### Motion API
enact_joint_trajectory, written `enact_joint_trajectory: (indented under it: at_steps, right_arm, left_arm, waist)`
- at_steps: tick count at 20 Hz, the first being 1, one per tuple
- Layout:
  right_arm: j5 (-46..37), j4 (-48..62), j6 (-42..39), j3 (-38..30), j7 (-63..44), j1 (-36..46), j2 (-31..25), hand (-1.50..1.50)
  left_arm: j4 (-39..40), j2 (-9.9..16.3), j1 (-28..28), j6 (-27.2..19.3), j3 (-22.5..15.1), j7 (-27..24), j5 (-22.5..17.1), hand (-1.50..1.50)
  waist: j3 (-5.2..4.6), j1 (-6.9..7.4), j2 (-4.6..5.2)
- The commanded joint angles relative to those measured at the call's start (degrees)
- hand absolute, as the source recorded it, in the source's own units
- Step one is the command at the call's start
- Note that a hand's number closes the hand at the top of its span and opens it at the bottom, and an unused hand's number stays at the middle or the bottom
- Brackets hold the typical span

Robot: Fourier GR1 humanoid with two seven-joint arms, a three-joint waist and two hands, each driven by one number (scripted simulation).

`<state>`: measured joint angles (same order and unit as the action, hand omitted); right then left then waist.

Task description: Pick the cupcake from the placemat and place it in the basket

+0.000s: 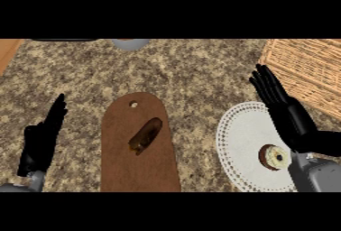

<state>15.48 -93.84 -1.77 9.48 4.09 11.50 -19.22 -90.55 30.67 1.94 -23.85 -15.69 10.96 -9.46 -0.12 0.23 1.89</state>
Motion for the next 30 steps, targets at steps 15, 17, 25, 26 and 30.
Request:
enact_joint_trajectory:
  at_steps: [15, 17, 25, 26, 30]
  right_arm:
    - [-5.3, -15.5, -47.1, 8.4, 35.6, -2.7, -9.9, -1.5]
    - [-8.4, -18.7, -46.4, 6.9, 37.7, -6.8, -13.9, -1.5]
    - [-8.8, -25.4, -42.7, -3.7, 20.3, 4.2, -29.2, -1.5]
    - [-12.3, -25.8, -40.7, -6.2, 20.0, 5.5, -30.6, -1.5]
    - [-16.1, -19.4, -39.7, -9.7, 14.6, 12.8, -34.6, -1.5]
  left_arm:
    - [5.3, -0.2, 5.2, 10.2, 7.1, 0.1, -10.7, 0.0]
    - [6.1, 0.4, 5.1, 11.1, 8.6, 0.0, -11.2, 0.0]
    - [9.5, -1.9, 8.5, 13.0, 8.0, -1.5, -10.4, 0.0]
    - [11.1, -0.9, 7.9, 14.6, 9.2, -3.2, -10.9, 0.0]
    - [9.8, -1.0, 8.5, 14.2, 8.9, -1.2, -10.5, 0.0]
  waist:
    - [0.33, -1.99, -1.94]
    - [0.26, -1.71, -2.02]
    - [0.05, -0.69, -1.89]
    - [0.04, -0.87, -1.87]
    - [0.05, 1.04, -1.67]
